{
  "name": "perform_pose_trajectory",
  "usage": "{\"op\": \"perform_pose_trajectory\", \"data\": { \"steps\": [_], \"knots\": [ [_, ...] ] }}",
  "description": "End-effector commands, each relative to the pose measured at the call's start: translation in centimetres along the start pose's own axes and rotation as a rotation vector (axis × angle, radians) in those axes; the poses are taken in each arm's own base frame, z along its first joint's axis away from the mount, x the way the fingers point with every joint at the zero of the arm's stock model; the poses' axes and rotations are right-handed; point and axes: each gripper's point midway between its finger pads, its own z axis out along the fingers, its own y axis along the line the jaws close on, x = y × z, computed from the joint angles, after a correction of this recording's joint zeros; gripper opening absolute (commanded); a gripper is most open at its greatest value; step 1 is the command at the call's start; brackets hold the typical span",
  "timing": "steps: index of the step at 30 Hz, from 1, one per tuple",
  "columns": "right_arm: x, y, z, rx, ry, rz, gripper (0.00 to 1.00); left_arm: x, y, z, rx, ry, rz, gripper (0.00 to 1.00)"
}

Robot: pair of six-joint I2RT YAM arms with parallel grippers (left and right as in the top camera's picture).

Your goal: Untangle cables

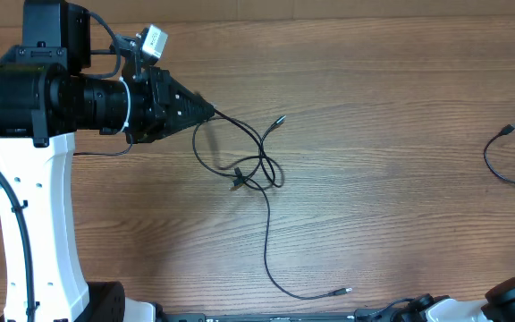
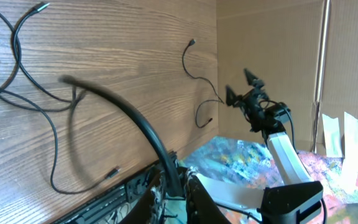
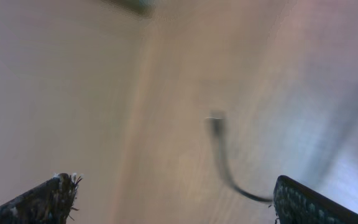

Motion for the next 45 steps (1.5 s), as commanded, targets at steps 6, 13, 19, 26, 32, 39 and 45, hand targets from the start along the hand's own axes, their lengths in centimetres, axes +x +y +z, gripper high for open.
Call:
{"op": "perform_pose_trajectory", "data": {
  "steps": [6,13,19,26,32,39,45],
  "knots": [
    [-2.9,-9.0,-2.8,0.519,-0.237,0.090,1.00,0.7,-1.0,-0.6,0.009,-0.015,0.046,0.13],
    [-1.5,-11.9,-4.3,0.670,-0.257,0.234,1.00,0.7,-1.0,-0.6,0.009,-0.015,0.046,0.11],
    [-0.9,-13.3,-5.0,0.743,-0.264,0.244,1.00,0.7,-1.0,-0.6,0.009,-0.015,0.058,0.09],
    [-1.1,-15.4,-4.1,0.800,-0.235,0.147,1.00,0.7,-1.0,-0.6,0.009,-0.015,0.061,0.10],
    [0.7,-16.0,-0.4,0.705,-0.097,0.129,0.77,0.7,-1.0,-0.6,0.009,-0.015,0.061,0.09],
    [2.0,-11.4,4.5,0.401,0.024,0.067,0.04,0.7,-1.0,-0.6,0.009,-0.015,0.061,0.09],
    [-0.7,-3.9,7.0,0.160,-0.051,-0.148,0.04,1.0,-1.3,-0.2,0.014,0.001,0.071,0.06]
  ]
}}
